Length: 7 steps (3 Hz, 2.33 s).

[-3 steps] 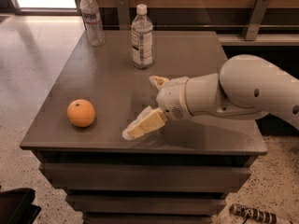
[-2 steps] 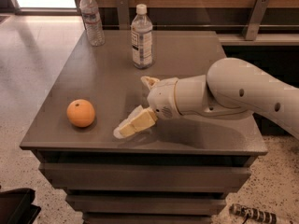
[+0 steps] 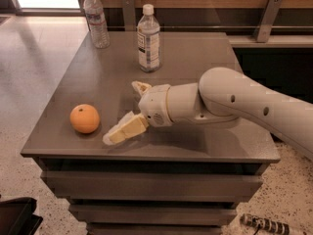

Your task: Pick orange

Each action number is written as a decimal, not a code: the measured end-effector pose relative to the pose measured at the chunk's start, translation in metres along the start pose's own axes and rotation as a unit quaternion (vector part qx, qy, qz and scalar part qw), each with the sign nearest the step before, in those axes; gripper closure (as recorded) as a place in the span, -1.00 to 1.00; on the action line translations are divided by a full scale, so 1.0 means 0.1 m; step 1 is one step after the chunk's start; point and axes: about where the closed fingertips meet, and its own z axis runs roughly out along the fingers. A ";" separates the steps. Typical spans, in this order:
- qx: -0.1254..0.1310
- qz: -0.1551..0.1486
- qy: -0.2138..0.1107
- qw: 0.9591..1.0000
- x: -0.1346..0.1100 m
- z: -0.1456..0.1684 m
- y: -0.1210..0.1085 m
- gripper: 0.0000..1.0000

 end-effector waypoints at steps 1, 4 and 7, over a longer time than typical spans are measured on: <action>-0.008 0.001 -0.022 1.000 -0.08 0.14 0.10 -1.00; -0.052 0.001 -0.062 0.997 -0.22 0.66 0.35 -1.00; -0.070 0.007 -0.075 0.995 -0.12 0.88 0.36 0.30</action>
Offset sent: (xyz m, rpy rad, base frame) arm -0.0194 0.0559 0.0084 0.1296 -0.0087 0.0524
